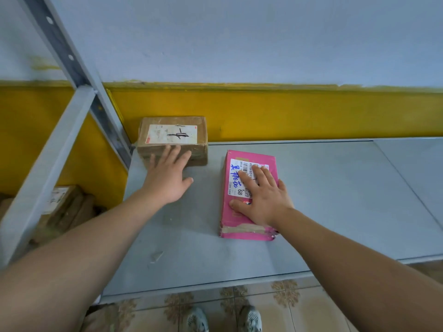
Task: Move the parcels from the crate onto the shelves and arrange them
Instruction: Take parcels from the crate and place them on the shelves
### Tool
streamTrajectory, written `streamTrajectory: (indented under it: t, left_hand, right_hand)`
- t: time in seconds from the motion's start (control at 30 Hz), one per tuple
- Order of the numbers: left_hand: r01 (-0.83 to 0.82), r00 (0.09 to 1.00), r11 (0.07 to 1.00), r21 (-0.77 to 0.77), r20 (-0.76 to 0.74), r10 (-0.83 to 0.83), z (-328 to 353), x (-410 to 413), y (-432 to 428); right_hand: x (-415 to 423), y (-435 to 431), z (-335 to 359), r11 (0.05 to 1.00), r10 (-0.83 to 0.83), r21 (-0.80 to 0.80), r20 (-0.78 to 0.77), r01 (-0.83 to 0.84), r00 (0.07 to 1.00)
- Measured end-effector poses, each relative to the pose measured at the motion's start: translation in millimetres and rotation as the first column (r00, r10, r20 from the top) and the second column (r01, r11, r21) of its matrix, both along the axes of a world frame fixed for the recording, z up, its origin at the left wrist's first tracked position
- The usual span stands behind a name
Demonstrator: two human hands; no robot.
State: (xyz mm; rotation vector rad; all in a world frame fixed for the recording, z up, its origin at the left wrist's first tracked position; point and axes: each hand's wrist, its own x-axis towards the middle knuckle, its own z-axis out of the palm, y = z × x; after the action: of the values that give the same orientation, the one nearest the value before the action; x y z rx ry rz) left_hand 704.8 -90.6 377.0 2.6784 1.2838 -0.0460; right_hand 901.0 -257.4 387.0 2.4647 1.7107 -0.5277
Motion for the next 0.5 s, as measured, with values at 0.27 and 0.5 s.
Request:
streamTrajectory:
  t: [0.27,0.5]
  left_hand:
    - [0.017,0.859,0.686,-0.728,0.362,0.363,-15.8,44.0,-77.8]
    - [0.244,0.719,0.351,-0.904,0.412,0.560,-18.1,81.8,-117.6]
  right_hand:
    - [3.7,-17.6,-2.0,0.942,-0.280,0.149,-0.137,0.299,0.950]
    - [30.4,-66.6,-5.9,0.527,-0.552,-0.019,-0.768,0.850,0.325]
